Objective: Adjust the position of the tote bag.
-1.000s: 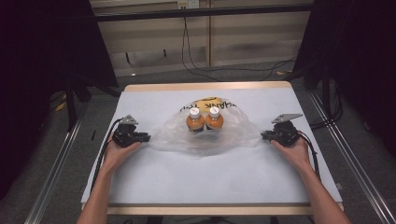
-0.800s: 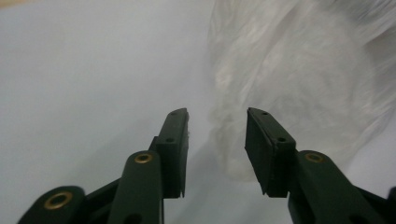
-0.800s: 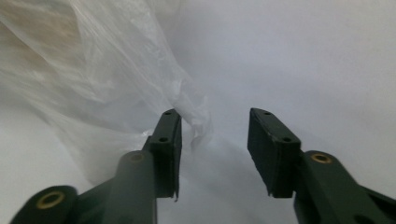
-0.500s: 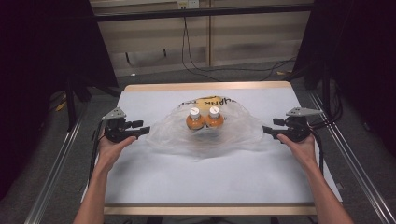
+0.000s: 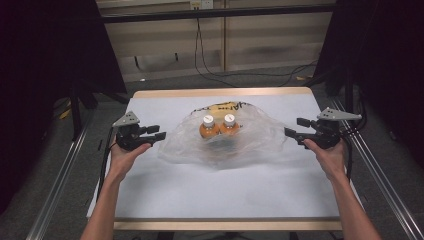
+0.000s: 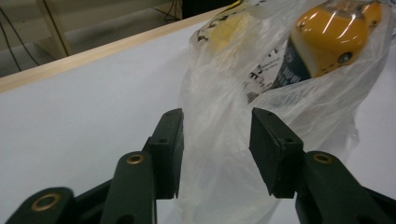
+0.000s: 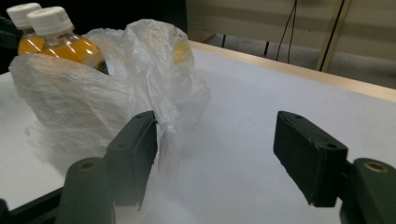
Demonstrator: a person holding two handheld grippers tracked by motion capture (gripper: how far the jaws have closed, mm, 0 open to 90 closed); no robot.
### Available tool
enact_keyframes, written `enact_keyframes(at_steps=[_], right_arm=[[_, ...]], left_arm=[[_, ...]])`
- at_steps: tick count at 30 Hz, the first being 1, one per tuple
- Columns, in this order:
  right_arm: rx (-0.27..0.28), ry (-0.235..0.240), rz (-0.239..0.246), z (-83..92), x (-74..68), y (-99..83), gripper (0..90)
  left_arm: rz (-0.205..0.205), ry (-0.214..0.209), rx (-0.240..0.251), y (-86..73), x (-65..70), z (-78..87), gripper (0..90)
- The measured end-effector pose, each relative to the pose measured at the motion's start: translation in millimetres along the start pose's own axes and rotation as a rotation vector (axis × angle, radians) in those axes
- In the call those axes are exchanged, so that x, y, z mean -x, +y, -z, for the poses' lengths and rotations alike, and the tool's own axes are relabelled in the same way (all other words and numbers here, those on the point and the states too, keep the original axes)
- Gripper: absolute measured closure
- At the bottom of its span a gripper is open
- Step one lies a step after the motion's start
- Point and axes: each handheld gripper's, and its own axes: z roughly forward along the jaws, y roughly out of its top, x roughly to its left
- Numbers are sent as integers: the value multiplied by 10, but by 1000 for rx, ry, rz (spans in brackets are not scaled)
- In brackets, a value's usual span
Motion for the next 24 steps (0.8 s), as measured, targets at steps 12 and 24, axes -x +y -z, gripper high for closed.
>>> enact_keyframes(at_steps=[12, 24], right_arm=[[17, 52, 17, 6, -160, 143, 469], [-60, 213, 111, -377, -516, 291, 900]], left_arm=[[-60, -67, 31, 153, 161, -65, 692], [-121, -164, 8, 381, 400, -402, 866]])
